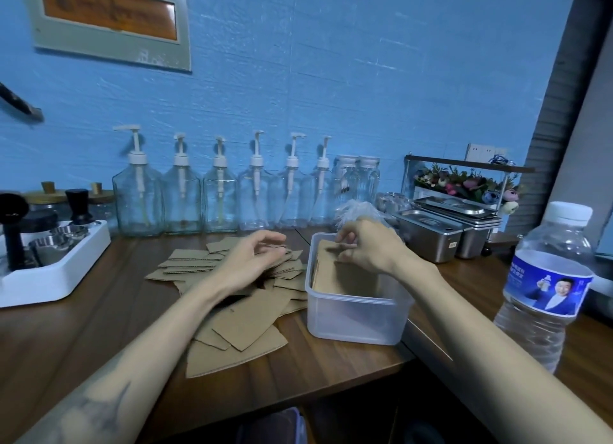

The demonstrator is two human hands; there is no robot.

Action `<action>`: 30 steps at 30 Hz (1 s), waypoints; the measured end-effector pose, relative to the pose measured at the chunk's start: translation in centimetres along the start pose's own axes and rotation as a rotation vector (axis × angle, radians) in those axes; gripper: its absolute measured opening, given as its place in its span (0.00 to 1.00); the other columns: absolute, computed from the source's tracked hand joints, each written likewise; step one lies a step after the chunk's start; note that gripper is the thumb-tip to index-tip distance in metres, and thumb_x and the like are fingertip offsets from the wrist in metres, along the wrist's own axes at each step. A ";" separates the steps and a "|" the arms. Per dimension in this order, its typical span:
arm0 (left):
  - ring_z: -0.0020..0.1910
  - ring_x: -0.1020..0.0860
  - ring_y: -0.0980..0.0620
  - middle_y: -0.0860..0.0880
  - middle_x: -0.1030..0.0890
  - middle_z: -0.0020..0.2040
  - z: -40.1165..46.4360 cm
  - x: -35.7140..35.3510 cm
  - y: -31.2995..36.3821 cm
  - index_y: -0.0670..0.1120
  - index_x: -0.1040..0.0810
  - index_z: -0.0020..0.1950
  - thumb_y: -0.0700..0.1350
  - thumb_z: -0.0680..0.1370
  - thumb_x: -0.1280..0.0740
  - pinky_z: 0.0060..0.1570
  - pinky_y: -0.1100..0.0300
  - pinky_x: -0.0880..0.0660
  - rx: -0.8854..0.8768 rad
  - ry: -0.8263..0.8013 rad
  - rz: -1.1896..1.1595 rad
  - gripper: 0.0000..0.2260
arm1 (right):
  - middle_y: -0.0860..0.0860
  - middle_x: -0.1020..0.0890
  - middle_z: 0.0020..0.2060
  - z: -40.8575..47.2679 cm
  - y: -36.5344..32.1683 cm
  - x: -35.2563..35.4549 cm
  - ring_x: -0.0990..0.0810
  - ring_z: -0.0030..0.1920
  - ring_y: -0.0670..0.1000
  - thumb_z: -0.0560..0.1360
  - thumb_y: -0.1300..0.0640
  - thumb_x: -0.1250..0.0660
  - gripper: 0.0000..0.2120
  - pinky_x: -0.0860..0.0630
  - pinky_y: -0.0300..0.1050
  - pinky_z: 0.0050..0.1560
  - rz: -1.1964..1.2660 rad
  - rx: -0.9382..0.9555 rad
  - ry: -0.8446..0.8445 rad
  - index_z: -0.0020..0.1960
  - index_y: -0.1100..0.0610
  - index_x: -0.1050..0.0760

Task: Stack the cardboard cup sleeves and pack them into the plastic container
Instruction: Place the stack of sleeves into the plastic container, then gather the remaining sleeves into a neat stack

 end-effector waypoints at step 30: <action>0.53 0.38 0.56 0.57 0.33 0.52 -10.0 3.1 -2.0 0.59 0.27 0.66 0.82 0.61 0.44 0.55 0.54 0.39 0.073 -0.189 0.857 0.41 | 0.53 0.20 0.56 1.7 -13.3 -11.2 0.23 0.59 0.56 0.75 0.56 0.31 0.09 0.26 0.50 0.61 0.266 0.104 -0.083 0.54 0.50 0.20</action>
Point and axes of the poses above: each hand's wrist, its own z-axis towards the middle knuckle, its own x-axis out of the back of the hand, y = z × x, the point moved 2 cm from there along z, towards the middle knuckle
